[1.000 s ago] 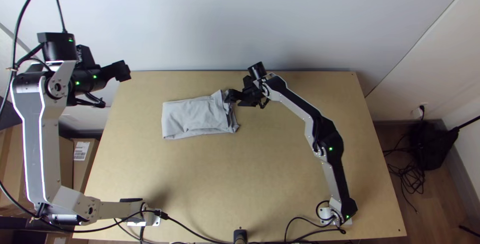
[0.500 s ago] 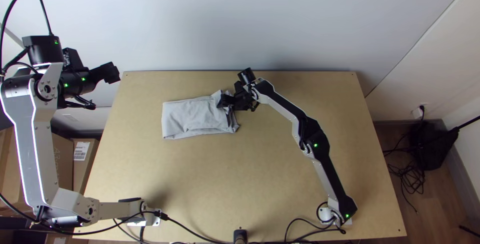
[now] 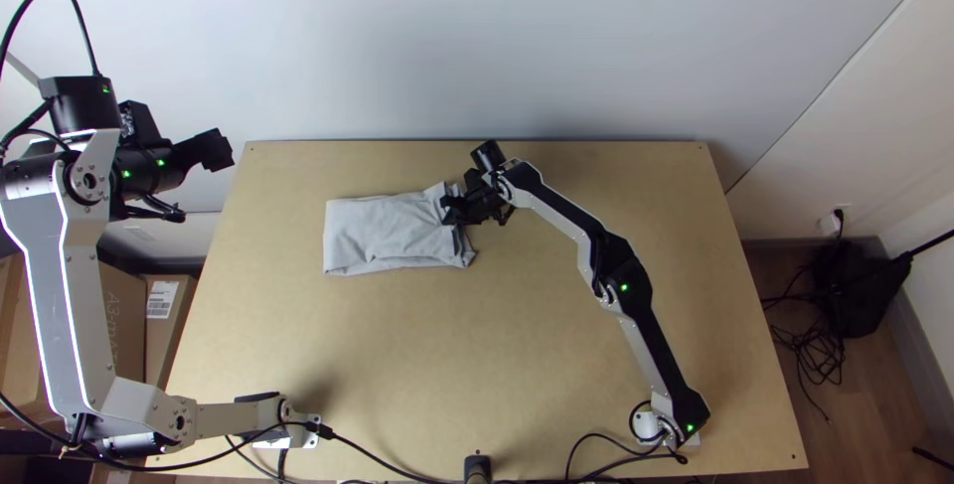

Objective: Fold the t-shirt

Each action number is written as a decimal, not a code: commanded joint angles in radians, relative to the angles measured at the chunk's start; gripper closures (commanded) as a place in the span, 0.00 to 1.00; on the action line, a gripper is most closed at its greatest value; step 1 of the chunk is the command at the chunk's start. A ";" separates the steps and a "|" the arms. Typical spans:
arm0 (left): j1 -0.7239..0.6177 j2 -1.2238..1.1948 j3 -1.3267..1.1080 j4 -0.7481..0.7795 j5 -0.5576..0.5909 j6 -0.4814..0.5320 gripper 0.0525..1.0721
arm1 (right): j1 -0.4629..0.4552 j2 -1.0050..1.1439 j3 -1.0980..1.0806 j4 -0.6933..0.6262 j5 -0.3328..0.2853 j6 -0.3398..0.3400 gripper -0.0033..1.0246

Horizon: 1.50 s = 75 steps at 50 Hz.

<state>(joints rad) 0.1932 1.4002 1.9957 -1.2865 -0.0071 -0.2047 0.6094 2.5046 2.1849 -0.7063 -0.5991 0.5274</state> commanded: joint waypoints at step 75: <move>0.025 -0.073 -0.075 0.047 0.119 0.062 0.04 | -1.278 -0.444 -0.395 0.082 0.151 -0.374 0.04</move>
<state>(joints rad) 0.2058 1.3819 1.9324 -1.2469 0.0975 -0.1677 -0.6456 2.1731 1.7443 -0.6216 -0.4915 0.2188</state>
